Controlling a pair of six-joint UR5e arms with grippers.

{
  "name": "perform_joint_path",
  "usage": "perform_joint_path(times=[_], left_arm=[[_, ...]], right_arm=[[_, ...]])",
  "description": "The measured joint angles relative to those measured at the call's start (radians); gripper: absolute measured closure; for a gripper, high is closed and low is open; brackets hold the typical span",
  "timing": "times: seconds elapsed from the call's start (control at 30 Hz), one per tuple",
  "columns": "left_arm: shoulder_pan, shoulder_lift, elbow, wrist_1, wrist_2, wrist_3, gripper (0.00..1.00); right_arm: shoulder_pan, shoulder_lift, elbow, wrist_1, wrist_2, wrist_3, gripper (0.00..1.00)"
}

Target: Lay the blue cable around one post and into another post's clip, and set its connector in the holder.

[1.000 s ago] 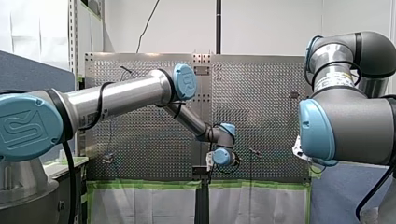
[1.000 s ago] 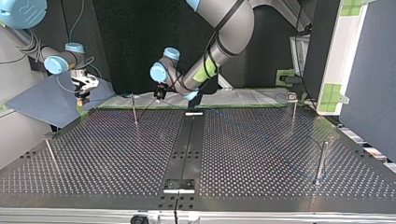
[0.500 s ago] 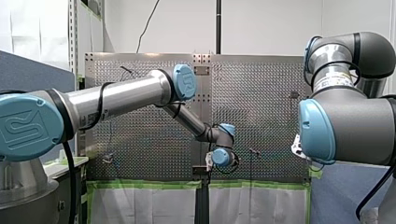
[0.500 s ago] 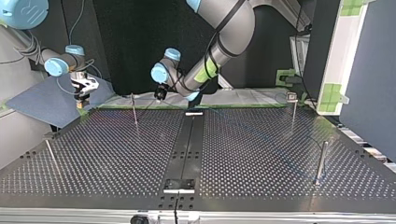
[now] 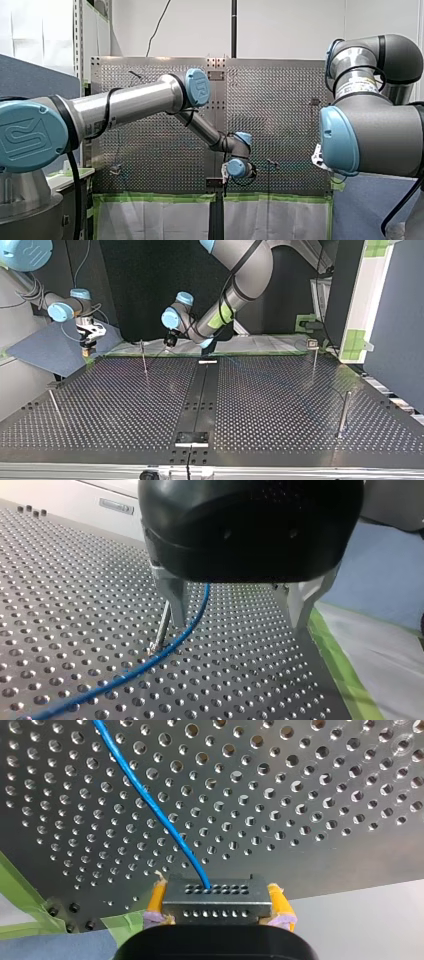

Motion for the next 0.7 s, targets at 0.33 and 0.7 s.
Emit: perform_joint_path(times=[0.33, 0.7], left_arm=[[-0.008, 0.058, -0.045, 0.007, 0.018, 0.034, 0.0], [-0.03, 0.149, -0.14, -0.029, 0.071, 0.129, 0.0]], right_arm=[[0.001, 0.0, 0.0, 0.005, -0.002, 0.0, 1.0], [0.002, 0.0, 0.0, 0.018, -0.006, 0.0, 1.0]])
